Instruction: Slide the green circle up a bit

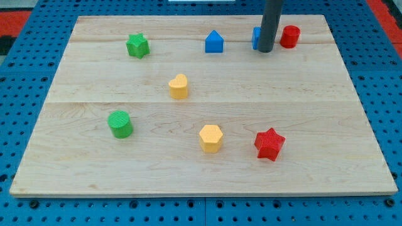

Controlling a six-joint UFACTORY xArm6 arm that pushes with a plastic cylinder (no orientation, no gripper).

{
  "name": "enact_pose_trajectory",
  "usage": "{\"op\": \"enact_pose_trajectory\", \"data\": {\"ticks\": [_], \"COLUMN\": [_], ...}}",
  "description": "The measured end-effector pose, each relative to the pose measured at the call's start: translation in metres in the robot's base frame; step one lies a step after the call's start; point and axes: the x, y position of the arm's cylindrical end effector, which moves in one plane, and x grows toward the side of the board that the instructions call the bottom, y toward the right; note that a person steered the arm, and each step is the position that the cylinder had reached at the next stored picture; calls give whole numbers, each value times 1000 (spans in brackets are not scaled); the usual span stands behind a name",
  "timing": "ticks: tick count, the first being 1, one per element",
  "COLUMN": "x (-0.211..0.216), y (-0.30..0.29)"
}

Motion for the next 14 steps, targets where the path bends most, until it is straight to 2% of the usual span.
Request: {"op": "enact_pose_trajectory", "data": {"ticks": [2, 5, 6, 7, 8, 9, 10, 11, 12, 14], "x": [30, 178, 210, 214, 267, 315, 317, 304, 283, 226], "y": [0, 18, 20, 60, 55, 16, -46, -139, -205, -262]}}
